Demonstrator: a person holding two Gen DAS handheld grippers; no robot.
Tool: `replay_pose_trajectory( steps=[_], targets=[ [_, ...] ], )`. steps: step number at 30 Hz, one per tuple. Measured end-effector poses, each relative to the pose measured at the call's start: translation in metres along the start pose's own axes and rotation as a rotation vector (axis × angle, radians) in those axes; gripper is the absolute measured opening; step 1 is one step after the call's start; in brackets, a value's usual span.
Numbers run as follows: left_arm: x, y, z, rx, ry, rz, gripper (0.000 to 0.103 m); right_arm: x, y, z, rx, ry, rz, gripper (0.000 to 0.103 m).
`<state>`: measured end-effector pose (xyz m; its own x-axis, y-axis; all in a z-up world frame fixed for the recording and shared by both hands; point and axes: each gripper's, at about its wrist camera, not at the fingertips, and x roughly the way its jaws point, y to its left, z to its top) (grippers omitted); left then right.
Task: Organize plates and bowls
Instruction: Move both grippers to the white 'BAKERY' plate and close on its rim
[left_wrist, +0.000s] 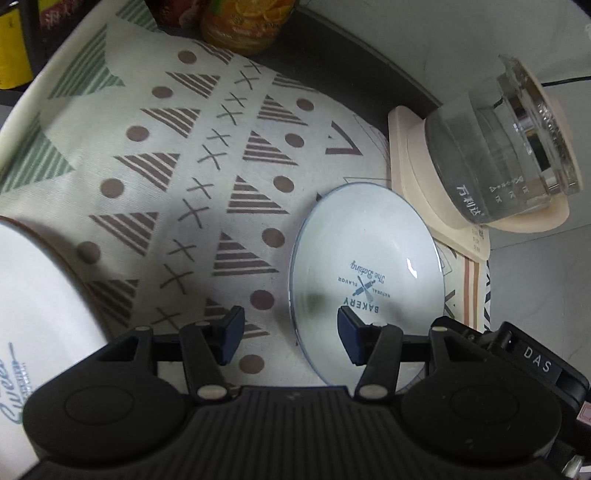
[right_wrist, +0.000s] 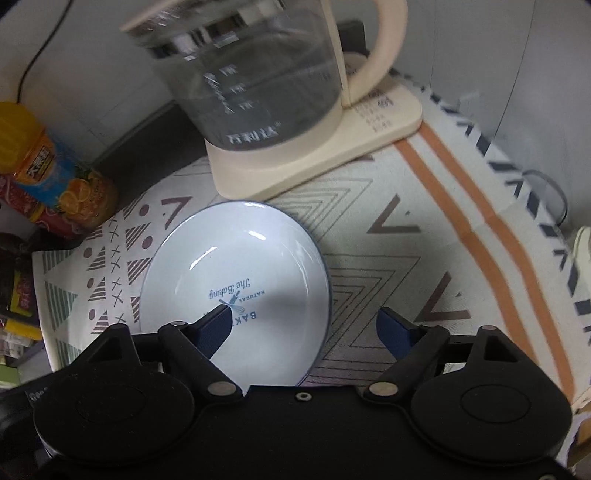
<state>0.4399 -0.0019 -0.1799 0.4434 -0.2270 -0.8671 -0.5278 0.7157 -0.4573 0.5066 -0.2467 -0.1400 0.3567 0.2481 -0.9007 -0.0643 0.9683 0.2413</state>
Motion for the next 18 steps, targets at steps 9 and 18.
replay_pose_trajectory(
  steps=[9, 18],
  targets=[
    [0.019, -0.005, 0.0, -0.005, 0.031, -0.015, 0.045, 0.027, -0.013, 0.007, 0.059, 0.096, 0.033, 0.065],
    [0.028, -0.013, 0.004, -0.008, 0.021, -0.033, 0.037, 0.045, -0.016, 0.009, 0.065, 0.154, 0.032, 0.061]
  ],
)
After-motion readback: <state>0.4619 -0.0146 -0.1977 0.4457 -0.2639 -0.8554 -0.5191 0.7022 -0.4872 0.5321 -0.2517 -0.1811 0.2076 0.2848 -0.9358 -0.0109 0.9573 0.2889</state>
